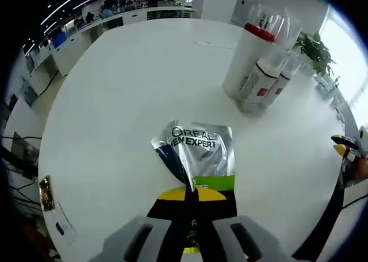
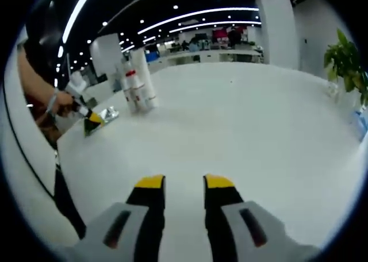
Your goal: Arrange the skincare products in the storage area until every visible bottle or jar stands upright without overlapping.
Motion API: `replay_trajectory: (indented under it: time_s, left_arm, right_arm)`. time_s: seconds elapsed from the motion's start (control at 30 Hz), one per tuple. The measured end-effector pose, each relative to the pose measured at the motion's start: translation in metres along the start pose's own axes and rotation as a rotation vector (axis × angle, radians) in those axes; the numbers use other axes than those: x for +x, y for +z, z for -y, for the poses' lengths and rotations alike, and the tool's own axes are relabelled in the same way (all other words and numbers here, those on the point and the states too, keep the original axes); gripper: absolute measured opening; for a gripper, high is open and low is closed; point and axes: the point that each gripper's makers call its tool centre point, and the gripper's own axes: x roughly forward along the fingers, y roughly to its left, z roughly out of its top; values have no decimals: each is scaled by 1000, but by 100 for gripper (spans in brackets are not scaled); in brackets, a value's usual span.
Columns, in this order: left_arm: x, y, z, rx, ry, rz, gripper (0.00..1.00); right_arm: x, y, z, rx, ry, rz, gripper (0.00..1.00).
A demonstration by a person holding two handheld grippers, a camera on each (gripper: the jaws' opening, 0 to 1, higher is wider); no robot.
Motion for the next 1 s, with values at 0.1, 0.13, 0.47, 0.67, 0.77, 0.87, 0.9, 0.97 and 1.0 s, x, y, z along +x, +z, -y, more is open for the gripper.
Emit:
replay_trajectory:
  time_s: [0.1,0.13,0.47,0.67,0.77,0.87,0.9,0.97,1.0]
  left_arm:
    - [1,0,1,-10,-21,-2,1]
    - [1,0,2,-12,-23,-2,1]
    - [-9,-2,67,-25,-234,37,1]
    - [-25,-3,106,-10,-376,105,1]
    - [-41,6,129,-34,-444,171,1]
    - [-56,14,145,15,-478,227,1]
    - [-63,17,152,13,-498,247,1]
    - [-72,20,160,55,-514,274,1]
    - [-76,21,163,73,-516,280,1]
  right_arm:
    - [0,2,0,1,-7,7,24]
    - [0,3,0,7,-9,12,24]
    - [6,7,-40,77,48,25,24]
    - [20,31,-103,215,239,45,28]
    - [28,44,-132,309,319,37,31]
    - [37,61,-165,458,412,22,37]
    - [38,65,-172,491,435,12,39]
    - [41,75,-191,587,491,-4,44]
    - [42,79,-197,611,507,-8,45]
